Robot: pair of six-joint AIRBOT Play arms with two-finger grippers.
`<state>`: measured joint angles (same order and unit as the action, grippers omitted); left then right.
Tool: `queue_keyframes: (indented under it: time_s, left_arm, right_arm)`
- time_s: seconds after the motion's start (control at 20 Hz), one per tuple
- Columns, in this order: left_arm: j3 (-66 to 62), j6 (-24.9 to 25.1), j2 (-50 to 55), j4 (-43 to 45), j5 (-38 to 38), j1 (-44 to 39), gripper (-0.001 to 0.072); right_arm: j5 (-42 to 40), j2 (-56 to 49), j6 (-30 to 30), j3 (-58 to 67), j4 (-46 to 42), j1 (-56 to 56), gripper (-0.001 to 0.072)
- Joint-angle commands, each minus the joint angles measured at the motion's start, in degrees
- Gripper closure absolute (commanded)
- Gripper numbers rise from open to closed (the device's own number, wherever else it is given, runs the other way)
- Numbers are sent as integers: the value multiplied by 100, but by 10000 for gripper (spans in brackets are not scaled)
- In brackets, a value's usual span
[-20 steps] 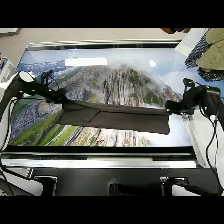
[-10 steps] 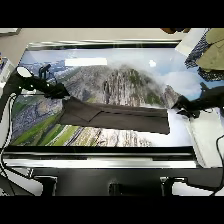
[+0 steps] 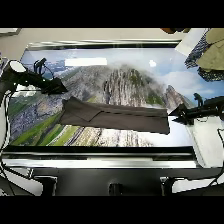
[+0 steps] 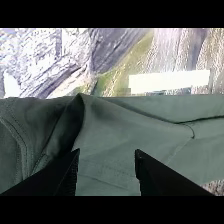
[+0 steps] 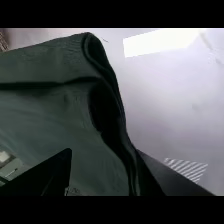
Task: Fold the clothes and pants, and hang the long-sleeved shirts on hangers.
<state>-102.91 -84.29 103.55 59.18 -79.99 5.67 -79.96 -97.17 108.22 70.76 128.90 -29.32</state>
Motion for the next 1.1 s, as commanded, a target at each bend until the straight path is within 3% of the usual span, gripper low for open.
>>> queue_keyframes:
  time_s: [0.0,0.3,0.4,0.45,0.5,0.55,0.6,0.65,0.75,0.85,1.05]
  left_arm:
    - [-13,-61,-7,-4,-13,7,297]
    - [-13,-59,-7,-2,-13,7,297]
    - [-13,-59,-7,-4,-15,7,297]
    - [-13,-59,-7,-4,-15,7,297]
    - [-13,-59,-7,-4,-17,7,297]
    - [-13,-61,-7,-9,-44,7,298]
    - [-11,-107,-7,-13,-59,-7,311]
    - [-11,-142,2,-31,-63,-44,393]
    - [2,-175,35,-55,-52,-225,686]
    - [87,-710,98,-369,164,-483,688]
    - [98,-870,531,-1283,737,-1399,689]
  right_arm:
    - [151,-269,264,4,28,111,234]
    - [402,-398,356,2,-251,715,238]
    - [496,-398,341,2,-267,953,350]
    - [505,-396,326,4,-264,1051,446]
    - [490,-389,267,4,-223,1110,602]
    - [452,-365,166,7,-157,1132,679]
    - [433,-299,31,7,-144,1134,682]
    - [409,-184,-168,28,-170,1130,683]
    - [170,72,-660,317,-343,1130,683]
    - [-286,297,-1233,883,-584,1130,683]
    - [-1060,739,-2020,2107,-1043,1130,683]
